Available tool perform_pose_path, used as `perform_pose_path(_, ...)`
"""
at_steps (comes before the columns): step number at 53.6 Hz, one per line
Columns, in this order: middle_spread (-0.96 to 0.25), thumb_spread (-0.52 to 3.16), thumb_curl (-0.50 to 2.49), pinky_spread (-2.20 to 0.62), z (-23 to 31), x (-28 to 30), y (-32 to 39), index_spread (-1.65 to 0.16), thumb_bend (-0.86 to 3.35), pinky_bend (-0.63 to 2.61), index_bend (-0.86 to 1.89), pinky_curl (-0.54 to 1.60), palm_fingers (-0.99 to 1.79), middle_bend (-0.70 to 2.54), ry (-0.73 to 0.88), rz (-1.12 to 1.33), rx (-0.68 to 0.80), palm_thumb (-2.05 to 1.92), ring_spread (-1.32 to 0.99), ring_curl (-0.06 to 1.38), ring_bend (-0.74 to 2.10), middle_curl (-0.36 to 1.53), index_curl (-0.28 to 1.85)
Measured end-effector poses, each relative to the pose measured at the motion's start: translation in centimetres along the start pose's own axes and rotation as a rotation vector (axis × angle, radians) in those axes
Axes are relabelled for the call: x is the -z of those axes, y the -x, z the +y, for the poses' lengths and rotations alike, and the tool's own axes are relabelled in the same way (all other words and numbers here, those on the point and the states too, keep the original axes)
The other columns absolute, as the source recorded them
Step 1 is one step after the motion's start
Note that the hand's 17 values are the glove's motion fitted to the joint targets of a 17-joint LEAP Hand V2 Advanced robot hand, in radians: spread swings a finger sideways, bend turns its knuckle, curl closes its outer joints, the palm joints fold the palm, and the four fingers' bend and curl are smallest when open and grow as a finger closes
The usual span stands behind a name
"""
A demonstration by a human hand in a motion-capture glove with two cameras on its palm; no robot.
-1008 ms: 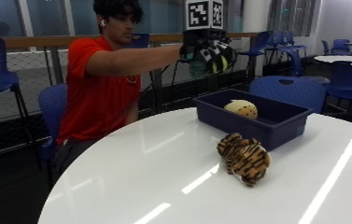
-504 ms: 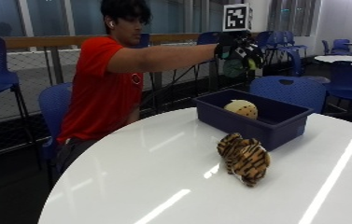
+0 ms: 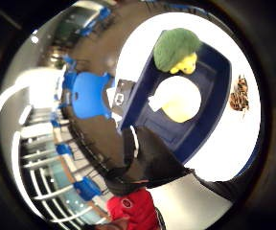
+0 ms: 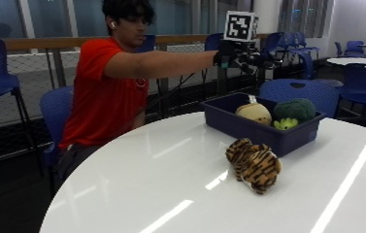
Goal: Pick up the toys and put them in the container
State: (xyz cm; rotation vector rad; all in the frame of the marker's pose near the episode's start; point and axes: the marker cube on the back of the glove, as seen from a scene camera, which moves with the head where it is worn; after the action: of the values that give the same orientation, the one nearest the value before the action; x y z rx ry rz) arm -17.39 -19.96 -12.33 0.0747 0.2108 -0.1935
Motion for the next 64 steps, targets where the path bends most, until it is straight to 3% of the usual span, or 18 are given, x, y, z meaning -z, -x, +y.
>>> perform_pose_path(32, -0.05, 1.05, 0.30, 0.13, -1.2, -9.3, -17.9, -0.32, -0.08, 1.24, 0.09, 0.37, -0.26, 0.11, 0.066, -0.080, -0.320, -0.09, 0.09, 0.34, 0.17, 0.30, 0.26)
perform_pose_path(64, -0.04, 1.06, 0.23, 0.14, -6.7, -15.2, -20.4, -0.33, -0.06, 1.24, 0.12, 0.35, -0.24, 0.11, 0.091, -0.129, -0.367, -0.07, 0.09, 0.27, 0.17, 0.22, 0.20)
